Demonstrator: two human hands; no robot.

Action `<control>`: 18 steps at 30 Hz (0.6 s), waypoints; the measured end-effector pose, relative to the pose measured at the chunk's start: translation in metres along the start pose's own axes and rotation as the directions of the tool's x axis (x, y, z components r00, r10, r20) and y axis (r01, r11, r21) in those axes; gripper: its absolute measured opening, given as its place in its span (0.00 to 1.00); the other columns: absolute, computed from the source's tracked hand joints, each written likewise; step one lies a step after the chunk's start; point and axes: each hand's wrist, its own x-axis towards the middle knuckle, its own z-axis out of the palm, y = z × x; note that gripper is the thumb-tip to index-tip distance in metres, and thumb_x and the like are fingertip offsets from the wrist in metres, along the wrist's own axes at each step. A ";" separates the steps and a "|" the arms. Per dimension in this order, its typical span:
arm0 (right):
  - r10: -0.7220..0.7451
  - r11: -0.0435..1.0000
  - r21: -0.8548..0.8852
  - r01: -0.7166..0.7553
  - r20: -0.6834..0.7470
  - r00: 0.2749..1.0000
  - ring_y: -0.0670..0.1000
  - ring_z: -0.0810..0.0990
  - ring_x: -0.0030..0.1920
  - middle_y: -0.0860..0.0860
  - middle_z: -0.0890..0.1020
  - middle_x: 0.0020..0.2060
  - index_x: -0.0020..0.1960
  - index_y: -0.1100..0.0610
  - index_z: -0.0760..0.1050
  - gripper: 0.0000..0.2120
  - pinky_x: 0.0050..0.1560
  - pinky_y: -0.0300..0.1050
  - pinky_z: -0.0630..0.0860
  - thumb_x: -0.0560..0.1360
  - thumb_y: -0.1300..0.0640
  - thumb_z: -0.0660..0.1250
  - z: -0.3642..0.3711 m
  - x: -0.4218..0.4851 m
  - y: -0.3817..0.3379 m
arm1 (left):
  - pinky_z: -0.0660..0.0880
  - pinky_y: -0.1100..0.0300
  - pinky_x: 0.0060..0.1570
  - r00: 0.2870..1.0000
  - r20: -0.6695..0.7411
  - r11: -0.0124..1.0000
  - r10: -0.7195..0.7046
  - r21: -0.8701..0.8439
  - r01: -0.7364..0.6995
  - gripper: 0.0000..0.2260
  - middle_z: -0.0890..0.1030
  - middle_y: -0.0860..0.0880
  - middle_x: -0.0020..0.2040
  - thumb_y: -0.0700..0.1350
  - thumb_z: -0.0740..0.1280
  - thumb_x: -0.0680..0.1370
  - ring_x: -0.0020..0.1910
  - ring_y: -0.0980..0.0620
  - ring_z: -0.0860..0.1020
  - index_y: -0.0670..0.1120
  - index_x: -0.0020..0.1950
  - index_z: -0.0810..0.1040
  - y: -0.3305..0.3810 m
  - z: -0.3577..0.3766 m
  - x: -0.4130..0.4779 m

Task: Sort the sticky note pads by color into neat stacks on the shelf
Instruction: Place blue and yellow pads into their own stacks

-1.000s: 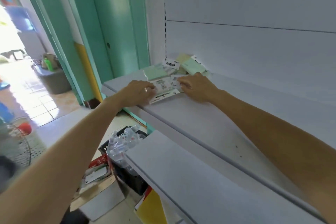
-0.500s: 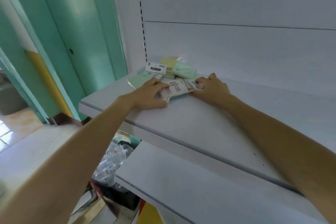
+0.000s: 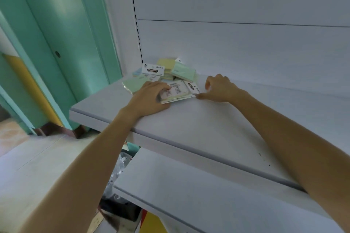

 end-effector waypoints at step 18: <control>0.268 0.641 0.766 -0.046 -0.166 0.949 0.54 0.77 0.44 0.56 0.77 0.49 0.66 0.57 0.68 0.21 0.46 0.45 0.74 0.74 0.65 0.61 -0.053 -0.044 0.031 | 0.74 0.57 0.34 0.885 -0.239 0.592 -0.401 -0.805 0.051 0.06 0.77 0.48 0.33 0.44 0.64 0.77 0.33 0.48 0.75 0.46 0.52 0.70 0.018 -0.017 0.012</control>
